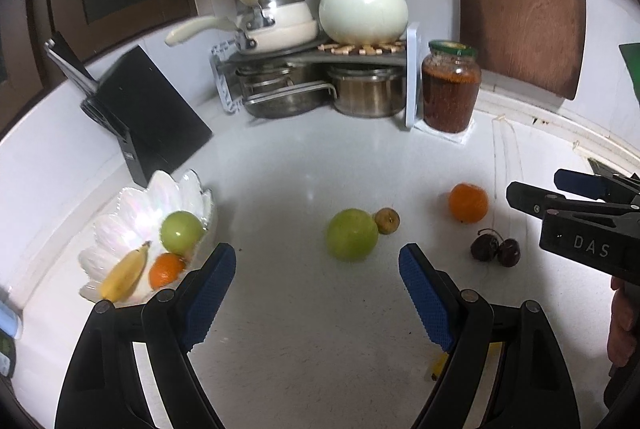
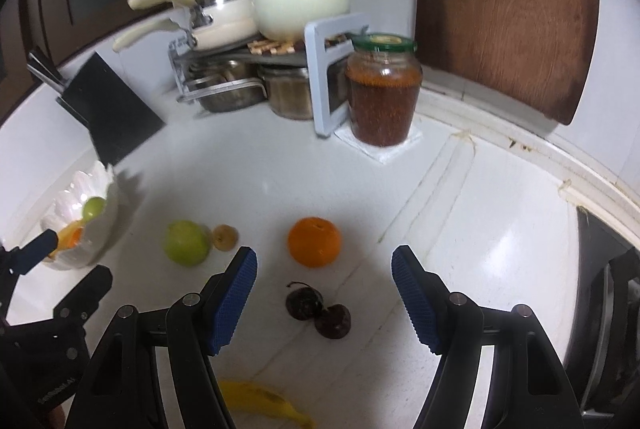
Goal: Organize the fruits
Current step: 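Move both tools back over the counter toward the green apple and orange, then grasp the large green apple with the left tool while the right tool grasps the orange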
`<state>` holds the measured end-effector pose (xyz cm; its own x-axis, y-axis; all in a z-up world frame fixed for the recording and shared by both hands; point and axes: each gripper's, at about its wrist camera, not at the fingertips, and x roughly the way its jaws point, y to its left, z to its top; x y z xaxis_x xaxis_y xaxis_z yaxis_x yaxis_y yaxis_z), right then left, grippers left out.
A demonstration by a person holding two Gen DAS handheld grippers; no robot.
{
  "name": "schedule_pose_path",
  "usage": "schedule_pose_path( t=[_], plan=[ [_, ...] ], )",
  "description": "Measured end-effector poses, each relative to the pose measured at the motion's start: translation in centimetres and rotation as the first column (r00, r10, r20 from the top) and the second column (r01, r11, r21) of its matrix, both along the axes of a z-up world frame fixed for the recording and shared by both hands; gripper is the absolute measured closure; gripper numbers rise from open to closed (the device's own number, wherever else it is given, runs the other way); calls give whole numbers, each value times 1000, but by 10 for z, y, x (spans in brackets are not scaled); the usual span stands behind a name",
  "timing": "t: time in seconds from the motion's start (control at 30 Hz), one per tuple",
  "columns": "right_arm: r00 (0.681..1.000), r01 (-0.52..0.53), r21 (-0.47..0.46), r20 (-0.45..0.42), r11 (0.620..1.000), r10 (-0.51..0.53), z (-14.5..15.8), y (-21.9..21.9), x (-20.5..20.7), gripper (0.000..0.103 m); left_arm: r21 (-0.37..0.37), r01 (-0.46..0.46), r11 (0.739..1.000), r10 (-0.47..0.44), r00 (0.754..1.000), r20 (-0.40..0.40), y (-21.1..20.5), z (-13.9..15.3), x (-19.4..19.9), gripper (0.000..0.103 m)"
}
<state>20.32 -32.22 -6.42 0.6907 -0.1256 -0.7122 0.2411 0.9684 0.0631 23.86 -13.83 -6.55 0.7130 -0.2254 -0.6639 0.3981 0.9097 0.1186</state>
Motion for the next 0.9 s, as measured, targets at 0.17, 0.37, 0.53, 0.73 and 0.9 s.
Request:
schedule_pose_path(
  t=[0.17,0.37,0.53,0.73,0.9],
  plan=[
    [999,1,22,-40,1000,0,-15,-6,13,32,-15,15,1000,-15,998,-55,-5,-14,14,20],
    [998,-2,48,-60,999,5,-26,-10,29,32,-38,29,999,-33,995,-99,-12,-27,33,20],
    [996,-9,67,-87,998,14,-37,-12,43,32,-36,53,998,-58,990,-132,-20,-35,48,20],
    [993,-16,98,-112,995,27,-48,-15,56,32,-24,73,997,-76,984,-159,-30,-44,64,20],
    [991,-12,124,-128,992,28,-55,-17,64,32,-29,83,996,-87,980,-178,-34,-49,73,20]
  ],
)
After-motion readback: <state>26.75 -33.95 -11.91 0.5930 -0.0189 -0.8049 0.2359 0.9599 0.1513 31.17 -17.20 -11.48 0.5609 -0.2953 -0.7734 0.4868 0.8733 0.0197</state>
